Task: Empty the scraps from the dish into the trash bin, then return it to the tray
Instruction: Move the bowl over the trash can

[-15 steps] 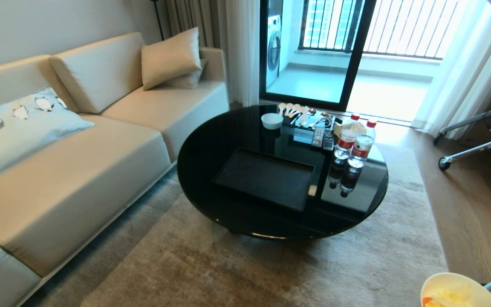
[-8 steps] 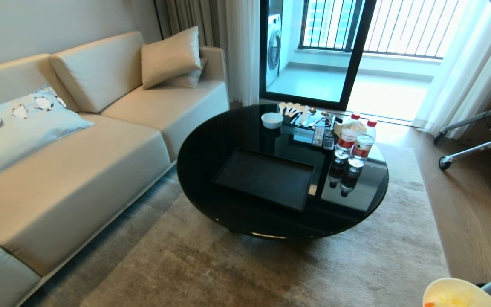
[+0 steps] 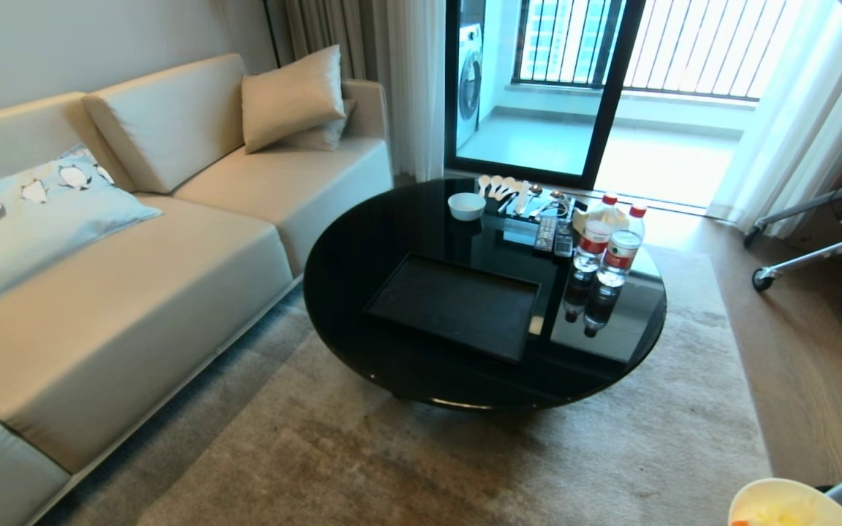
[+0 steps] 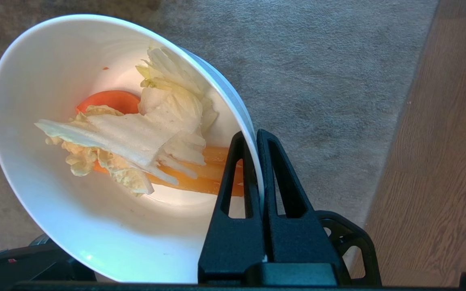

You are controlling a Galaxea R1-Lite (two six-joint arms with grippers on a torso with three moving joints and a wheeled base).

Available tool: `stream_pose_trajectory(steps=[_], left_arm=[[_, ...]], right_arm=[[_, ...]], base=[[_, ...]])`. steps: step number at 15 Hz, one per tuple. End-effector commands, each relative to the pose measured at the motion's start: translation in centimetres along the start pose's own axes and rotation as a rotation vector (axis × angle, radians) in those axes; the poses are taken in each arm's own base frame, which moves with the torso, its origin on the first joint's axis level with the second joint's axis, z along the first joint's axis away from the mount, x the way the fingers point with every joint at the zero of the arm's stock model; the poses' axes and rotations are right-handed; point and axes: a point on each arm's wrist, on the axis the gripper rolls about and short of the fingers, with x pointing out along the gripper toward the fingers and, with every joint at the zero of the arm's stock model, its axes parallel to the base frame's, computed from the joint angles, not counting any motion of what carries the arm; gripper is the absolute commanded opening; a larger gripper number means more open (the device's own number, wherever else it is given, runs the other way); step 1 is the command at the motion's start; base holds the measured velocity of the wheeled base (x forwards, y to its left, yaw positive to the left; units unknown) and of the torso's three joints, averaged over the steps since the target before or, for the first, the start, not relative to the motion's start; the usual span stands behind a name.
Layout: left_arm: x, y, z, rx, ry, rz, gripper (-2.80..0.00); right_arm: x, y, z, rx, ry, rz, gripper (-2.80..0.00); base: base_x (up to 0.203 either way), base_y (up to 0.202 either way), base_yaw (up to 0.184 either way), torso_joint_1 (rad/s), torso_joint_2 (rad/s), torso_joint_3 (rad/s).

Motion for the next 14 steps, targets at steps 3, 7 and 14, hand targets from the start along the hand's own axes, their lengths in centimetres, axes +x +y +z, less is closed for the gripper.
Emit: stream_pose_trajectory(steps=[3, 7, 14], left_arm=[[0.0, 0.0, 0.0, -0.001, -0.001, 0.001, -2.8], [0.0, 0.0, 0.0, -0.001, -0.001, 0.001, -2.8], [0.0, 0.0, 0.0, -0.001, -0.001, 0.001, -2.8]], right_arm=[[0.05, -0.01, -0.05, 0.003, 0.005, 0.0, -2.8], [0.11, -0.06, -0.19, 0.004, 0.011, -0.002, -2.8], [0.15, -0.08, -0.22, 0.003, 0.013, -0.004, -2.8]], base=[[0.0, 0.0, 0.0, 0.0, 0.0, 0.0], [0.0, 0.0, 0.0, 0.0, 0.0, 0.0], [-0.001, 0.003, -0.059, 0.001, 0.0, 0.002]])
